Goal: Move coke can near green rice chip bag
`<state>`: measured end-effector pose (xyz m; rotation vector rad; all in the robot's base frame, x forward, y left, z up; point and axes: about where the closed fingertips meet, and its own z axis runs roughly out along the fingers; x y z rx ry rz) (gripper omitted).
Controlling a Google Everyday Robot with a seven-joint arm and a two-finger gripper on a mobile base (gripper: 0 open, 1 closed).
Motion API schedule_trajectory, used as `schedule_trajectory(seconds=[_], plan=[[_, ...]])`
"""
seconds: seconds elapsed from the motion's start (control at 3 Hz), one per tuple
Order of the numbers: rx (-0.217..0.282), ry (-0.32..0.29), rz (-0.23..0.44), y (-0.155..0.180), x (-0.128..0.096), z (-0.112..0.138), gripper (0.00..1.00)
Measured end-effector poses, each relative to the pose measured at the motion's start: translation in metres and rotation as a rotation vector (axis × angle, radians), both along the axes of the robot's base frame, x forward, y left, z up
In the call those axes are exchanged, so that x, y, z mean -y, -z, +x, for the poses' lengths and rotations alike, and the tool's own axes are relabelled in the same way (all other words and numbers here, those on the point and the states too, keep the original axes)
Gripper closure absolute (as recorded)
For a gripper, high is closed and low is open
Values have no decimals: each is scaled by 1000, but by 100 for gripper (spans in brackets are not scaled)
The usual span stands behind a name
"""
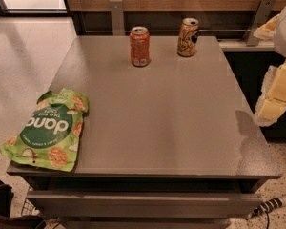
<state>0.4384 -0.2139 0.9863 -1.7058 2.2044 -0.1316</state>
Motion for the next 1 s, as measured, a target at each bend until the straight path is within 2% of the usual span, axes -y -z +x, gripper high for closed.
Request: schedule_trajectory(seconds=[0.33,0.67,1.0], plan=[[0,0,0,0,0,0,0],[26,13,31,4,-6,13,0],[74,82,171,28,-25,49,0]])
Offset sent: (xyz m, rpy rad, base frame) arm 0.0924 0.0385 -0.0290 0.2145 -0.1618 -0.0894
